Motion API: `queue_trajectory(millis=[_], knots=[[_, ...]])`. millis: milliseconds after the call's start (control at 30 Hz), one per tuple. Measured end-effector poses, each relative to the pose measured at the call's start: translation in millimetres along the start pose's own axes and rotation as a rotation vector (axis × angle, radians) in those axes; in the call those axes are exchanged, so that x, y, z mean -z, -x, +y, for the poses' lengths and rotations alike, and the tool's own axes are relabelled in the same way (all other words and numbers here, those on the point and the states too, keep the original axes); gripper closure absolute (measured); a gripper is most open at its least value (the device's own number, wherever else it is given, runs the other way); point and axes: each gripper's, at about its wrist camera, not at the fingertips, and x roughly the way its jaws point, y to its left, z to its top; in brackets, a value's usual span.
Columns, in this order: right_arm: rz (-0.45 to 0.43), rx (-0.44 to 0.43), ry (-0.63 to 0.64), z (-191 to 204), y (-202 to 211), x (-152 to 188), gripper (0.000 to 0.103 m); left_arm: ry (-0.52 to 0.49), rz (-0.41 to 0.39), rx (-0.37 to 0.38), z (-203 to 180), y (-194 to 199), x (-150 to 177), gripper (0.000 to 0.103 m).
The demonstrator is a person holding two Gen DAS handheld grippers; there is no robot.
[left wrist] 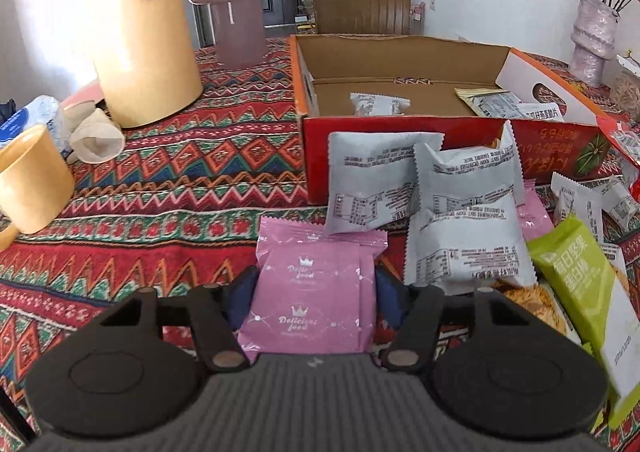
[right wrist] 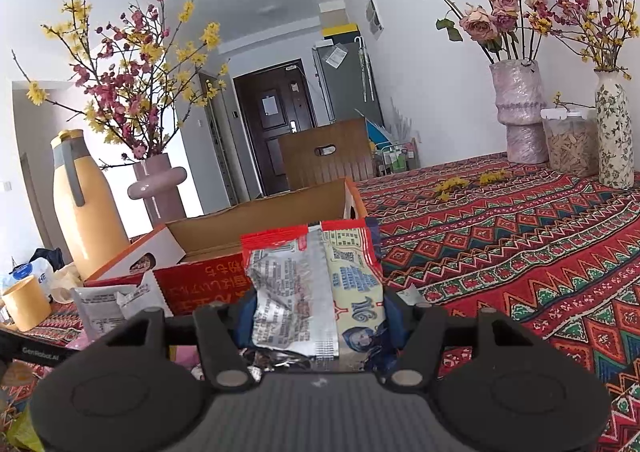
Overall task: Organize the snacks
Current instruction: 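Carry both grippers' packets over the box and open both grippers to drop them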
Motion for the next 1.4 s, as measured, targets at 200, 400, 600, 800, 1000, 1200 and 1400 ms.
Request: queue_trajectory(millis=[200,400,600,800,1000,1200,1400], knots=[[0.000,0.000,0.000,-0.1,0.0,0.0,0.043,0.011,-0.047,0.003,3.5,20.5,4.9,0.040],[-0.003,0.001,0.001,0.1,0.3,0.1,0.043,0.026,-0.101,0.004,3.8,41.7,15.8,0.040],[-0.007,-0.001,0.002,0.1,0.9,0.1,0.043,0.043,-0.153,0.000,4.2,59.2,21.5,0.040],[-0.012,0.000,0.007,1.4,2.1,0.6,0.043,0.068,-0.185,0.008,4.3,66.4,23.0,0.040],[-0.015,0.006,0.018,3.6,3.0,1.6,0.043,0.078,-0.224,0.014,-2.0,73.4,20.7,0.040],[-0.023,0.029,0.039,8.3,5.1,1.1,0.043,0.076,-0.268,0.026,-9.9,80.4,14.2,0.040],[-0.038,0.030,0.051,14.5,10.9,-8.9,0.043,0.087,-0.301,0.029,-15.0,81.2,2.2,0.040]])
